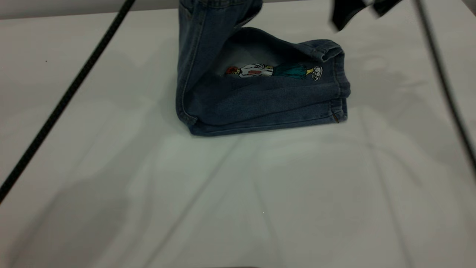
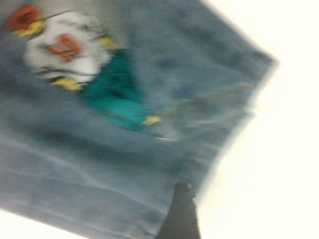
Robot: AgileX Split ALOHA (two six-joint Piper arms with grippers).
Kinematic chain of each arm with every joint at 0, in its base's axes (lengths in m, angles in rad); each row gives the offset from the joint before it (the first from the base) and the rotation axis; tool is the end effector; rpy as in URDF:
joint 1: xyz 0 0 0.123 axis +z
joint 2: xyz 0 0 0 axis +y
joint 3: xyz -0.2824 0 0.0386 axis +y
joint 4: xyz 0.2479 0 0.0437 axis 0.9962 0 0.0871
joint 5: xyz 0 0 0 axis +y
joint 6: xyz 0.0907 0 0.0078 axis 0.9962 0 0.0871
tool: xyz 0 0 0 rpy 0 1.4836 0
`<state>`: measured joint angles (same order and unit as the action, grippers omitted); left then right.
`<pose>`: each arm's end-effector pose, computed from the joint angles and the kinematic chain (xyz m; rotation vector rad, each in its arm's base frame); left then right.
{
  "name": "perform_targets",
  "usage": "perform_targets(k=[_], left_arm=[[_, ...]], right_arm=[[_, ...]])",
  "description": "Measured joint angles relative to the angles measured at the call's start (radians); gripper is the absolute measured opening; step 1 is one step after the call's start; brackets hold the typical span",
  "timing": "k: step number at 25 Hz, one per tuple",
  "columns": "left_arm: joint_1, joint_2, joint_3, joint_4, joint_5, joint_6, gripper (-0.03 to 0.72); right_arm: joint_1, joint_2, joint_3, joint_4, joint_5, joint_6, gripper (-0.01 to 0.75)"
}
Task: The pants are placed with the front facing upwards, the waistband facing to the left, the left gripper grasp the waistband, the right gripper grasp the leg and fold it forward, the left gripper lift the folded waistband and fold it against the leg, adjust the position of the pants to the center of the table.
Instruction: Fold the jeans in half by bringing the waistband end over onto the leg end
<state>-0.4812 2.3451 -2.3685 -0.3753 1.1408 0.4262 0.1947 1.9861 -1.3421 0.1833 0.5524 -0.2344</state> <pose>0.4451 -0.2666 0.2750 1.0533 2.3437 -0.5190 0.4051 0.0888 0.1710 -0.3937 2.6452 0.1653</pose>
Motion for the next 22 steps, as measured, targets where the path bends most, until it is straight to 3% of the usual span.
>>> perform_targets(k=[8,18,22], left_arm=[[-0.095,0.048,-0.002,-0.014,-0.041,0.01,0.041],[-0.157,0.195,-0.002,-0.021,-0.238,0.013,0.069],[-0.17,0.229,-0.002,-0.023,-0.254,0.013,0.171]], right_arm=[[-0.16,-0.072,0.0,0.032,0.055,0.058,0.558],[-0.173,-0.131,0.007,0.049,0.062,0.059,0.558],[-0.173,-0.169,0.007,0.049,0.061,0.059,0.558]])
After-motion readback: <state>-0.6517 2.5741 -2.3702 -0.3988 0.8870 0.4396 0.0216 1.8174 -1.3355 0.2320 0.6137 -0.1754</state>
